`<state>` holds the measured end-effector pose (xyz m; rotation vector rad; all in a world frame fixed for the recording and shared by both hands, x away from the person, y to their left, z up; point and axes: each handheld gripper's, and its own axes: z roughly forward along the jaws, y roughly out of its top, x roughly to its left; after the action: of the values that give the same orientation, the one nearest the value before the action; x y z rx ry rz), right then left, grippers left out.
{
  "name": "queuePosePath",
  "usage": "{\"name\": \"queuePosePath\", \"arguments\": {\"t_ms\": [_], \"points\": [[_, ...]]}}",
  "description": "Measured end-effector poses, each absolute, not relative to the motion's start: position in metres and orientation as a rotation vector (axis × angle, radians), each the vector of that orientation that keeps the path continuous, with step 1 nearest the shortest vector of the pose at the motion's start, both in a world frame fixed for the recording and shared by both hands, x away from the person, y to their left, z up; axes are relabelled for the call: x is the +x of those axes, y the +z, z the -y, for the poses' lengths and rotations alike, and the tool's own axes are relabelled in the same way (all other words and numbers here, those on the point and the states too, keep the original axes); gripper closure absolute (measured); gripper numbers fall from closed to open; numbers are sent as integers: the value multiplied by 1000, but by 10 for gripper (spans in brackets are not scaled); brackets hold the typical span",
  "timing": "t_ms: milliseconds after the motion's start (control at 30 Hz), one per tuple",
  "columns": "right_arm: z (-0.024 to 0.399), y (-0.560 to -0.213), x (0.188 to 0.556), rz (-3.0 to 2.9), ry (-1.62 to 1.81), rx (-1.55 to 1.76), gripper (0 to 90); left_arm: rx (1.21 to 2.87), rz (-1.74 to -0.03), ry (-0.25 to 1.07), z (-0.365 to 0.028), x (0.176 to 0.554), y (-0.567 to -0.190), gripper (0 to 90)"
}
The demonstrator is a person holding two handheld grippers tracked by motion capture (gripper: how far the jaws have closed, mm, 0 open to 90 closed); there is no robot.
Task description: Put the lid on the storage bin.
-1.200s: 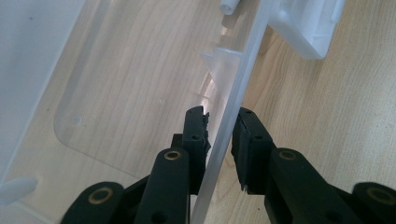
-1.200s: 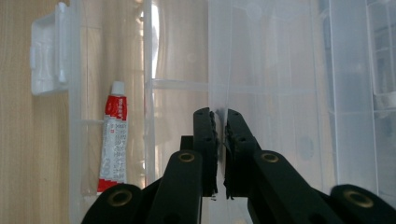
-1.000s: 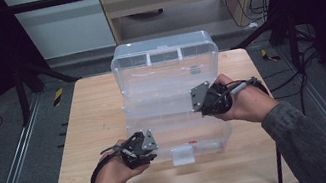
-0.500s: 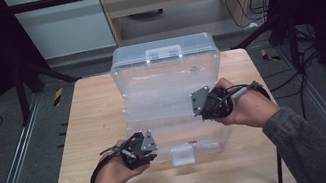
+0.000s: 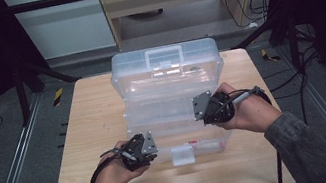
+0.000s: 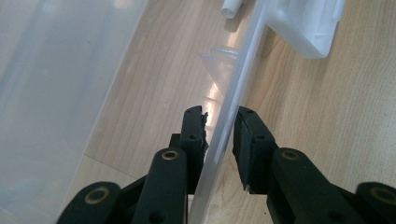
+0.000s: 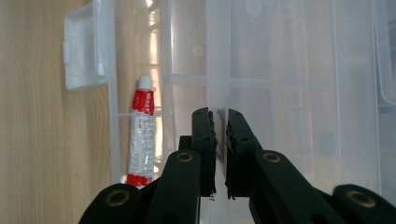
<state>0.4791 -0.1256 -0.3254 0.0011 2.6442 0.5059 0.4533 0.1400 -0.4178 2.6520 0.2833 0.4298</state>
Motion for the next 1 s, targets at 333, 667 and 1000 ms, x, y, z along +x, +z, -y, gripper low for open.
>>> {"name": "queuePosePath", "arguments": {"t_ms": [333, 667, 1000], "points": [[125, -328, 477, -2668, 509, -20, 838, 2641, -295, 426, -141, 453, -419, 729], [125, -327, 479, -2666, 516, -17, 841, 2543, -340, 472, -157, 444, -409, 589], [126, -327, 478, -2675, 521, -16, 840, 2381, -379, 465, -182, 428, -376, 598]]}}
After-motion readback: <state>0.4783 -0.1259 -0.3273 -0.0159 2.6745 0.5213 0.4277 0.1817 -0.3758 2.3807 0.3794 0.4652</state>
